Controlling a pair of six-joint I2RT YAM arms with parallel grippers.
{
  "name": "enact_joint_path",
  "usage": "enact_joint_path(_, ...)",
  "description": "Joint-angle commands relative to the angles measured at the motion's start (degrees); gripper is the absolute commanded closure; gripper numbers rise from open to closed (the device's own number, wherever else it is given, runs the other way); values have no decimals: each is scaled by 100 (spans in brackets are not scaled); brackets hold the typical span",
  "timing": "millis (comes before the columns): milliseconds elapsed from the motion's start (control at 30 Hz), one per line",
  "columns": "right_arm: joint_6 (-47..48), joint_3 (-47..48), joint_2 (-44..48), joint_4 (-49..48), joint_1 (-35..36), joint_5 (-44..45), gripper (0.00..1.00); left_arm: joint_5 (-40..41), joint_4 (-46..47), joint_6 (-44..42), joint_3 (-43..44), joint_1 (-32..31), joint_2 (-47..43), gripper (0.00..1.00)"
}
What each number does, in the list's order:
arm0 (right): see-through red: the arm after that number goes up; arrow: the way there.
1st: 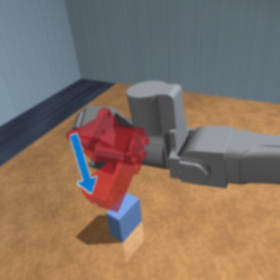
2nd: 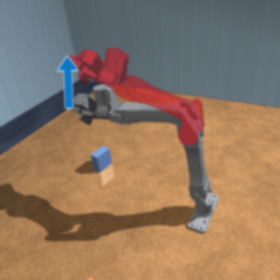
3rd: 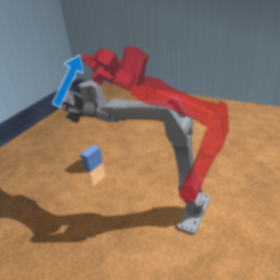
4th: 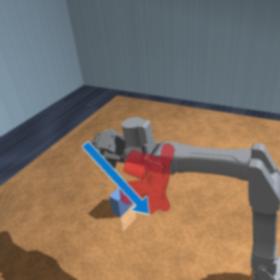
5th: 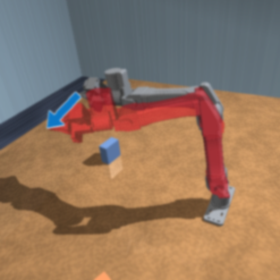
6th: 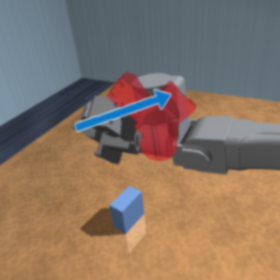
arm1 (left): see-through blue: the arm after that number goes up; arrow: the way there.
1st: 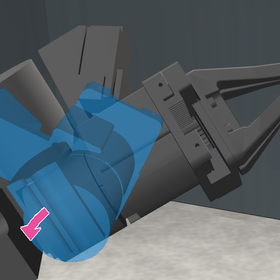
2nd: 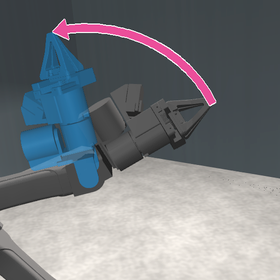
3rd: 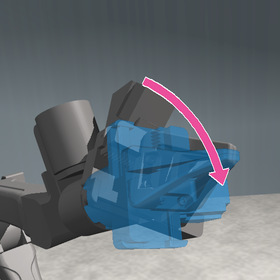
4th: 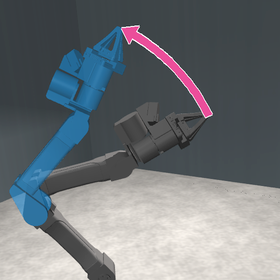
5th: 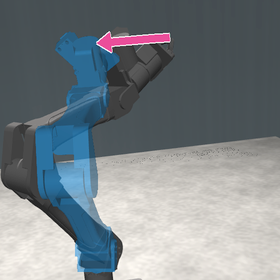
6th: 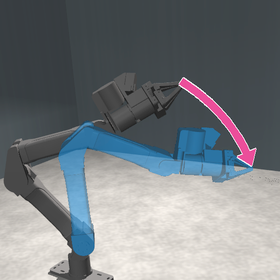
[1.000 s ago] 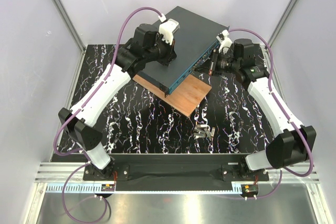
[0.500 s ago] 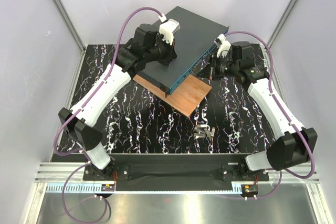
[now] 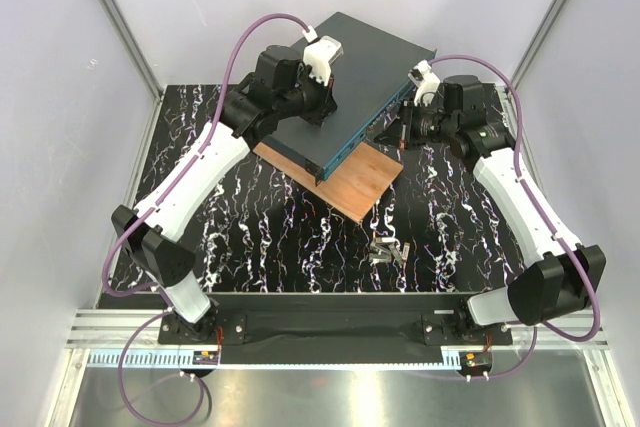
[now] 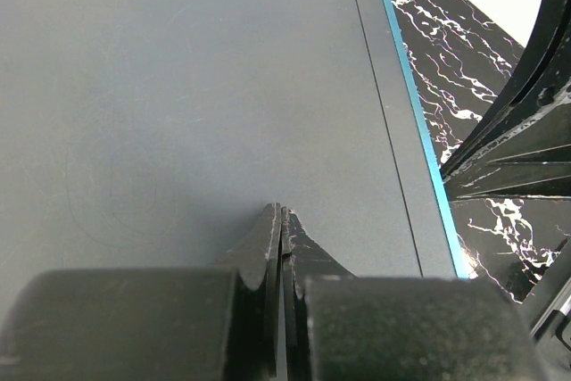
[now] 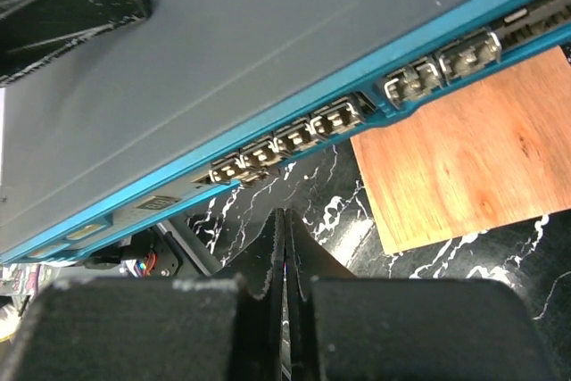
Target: Insert the plug into the switch port
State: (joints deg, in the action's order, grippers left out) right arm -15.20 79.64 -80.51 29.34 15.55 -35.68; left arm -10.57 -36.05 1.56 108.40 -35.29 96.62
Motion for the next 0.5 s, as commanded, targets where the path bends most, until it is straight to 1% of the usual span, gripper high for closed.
enact_joint_path(0, -97, 307, 53, -280, 44, -246, 100, -112, 169, -7, 190, 4, 41, 100)
enact_joint_path(467, -273, 368, -140, -587, 44, -246, 100, -147, 186, -7, 190, 13, 67, 100)
